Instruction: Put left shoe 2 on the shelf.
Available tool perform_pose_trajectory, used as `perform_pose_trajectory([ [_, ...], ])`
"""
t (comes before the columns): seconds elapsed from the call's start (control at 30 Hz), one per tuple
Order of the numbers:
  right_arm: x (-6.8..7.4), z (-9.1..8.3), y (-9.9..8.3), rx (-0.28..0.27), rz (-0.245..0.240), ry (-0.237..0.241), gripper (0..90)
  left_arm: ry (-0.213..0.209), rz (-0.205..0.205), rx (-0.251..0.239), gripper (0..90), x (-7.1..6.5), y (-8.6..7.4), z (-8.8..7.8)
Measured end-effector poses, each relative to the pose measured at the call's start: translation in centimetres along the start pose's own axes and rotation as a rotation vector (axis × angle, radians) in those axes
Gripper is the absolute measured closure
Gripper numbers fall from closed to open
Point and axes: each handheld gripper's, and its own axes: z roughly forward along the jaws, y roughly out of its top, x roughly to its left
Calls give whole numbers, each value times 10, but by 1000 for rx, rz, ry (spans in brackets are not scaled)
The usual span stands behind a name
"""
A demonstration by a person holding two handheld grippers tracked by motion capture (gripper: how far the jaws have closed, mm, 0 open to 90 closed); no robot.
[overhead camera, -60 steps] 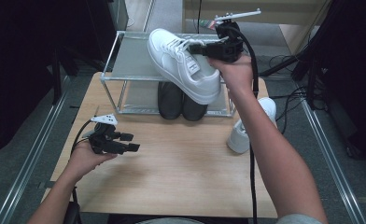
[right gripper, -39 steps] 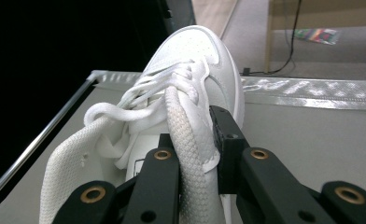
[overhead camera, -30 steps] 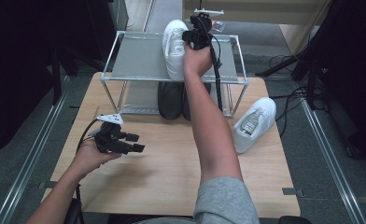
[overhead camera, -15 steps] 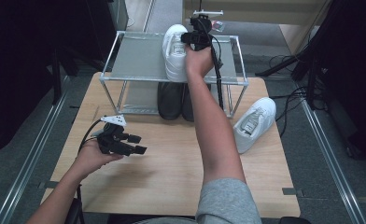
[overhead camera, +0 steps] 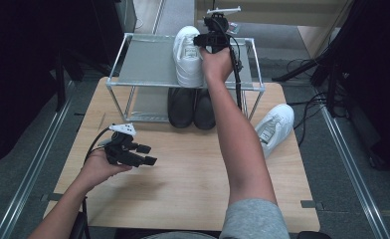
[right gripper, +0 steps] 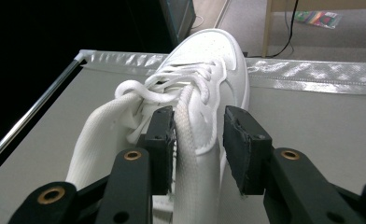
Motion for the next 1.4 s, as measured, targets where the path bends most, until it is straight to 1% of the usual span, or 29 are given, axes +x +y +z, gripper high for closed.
perform_pose_trajectory([
  [0.1,-2,-10,2,4,-17,14,643,-1,-1,2,385,0,0,0],
  [0.17,-3,-16,3,11,-39,23,645,-2,2,3,385,0,0,1],
  [0.27,-6,-27,1,33,-50,66,643,-1,2,2,384,0,0,1],
  [0.33,-7,-35,-2,25,-66,80,642,-2,2,3,384,0,0,1],
  [0.4,-8,-43,-4,27,-95,81,640,1,5,7,384,0,0,2],
  [0.57,-10,-61,-10,30,-136,119,619,6,4,7,384,-1,0,2],
  [0.63,-10,-71,-14,15,-155,141,618,7,7,12,384,0,0,2],
  [0.8,-9,-88,-24,8,-203,164,620,6,13,10,383,-1,1,3],
  [0.83,-9,-90,-26,8,-207,170,621,2,14,12,382,-1,1,3],
  [0.9,-10,-93,-33,16,-205,201,612,3,12,10,383,-1,1,3],
  [0.97,-12,-95,-42,21,-216,233,603,2,11,9,382,-1,1,3],
  [1.0,-13,-95,-46,26,-221,238,603,1,10,10,382,-1,1,3],
  [1.1,-18,-97,-58,26,-224,278,603,-1,10,-1,383,0,1,2],
  [1.13,-20,-97,-63,26,-234,286,604,5,10,-2,382,0,1,2],
  [1.2,-22,-97,-70,31,-264,282,604,12,11,-6,382,0,1,1],
  [1.23,-22,-97,-75,29,-298,283,604,12,6,-8,383,0,1,1],
  [1.3,-22,-98,-84,36,-327,299,604,12,3,-7,383,1,1,1],
  [1.4,-23,-100,-95,43,-335,333,604,13,1,-4,382,1,0,2],
])
